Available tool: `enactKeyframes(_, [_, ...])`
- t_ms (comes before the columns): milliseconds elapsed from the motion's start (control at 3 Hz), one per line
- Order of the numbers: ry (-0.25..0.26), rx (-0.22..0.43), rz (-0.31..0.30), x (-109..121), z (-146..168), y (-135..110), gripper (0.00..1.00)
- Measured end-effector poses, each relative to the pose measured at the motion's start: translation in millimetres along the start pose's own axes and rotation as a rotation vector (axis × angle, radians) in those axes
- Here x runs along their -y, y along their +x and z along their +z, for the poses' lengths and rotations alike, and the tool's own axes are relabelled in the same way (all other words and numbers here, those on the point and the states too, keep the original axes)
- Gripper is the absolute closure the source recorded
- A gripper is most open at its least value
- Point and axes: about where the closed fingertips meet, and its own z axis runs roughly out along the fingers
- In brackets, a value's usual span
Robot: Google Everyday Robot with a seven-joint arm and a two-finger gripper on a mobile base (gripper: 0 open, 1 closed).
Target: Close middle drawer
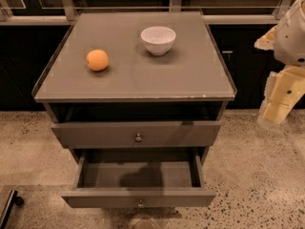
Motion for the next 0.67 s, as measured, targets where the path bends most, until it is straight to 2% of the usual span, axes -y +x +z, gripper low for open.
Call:
enactKeyframes(333, [0.000, 0.000, 0.000, 0.0, 0.0, 0.0, 0.00])
enactKeyframes(667, [0.009, 0.048, 0.025, -5.4, 7.2, 4.7, 0.00])
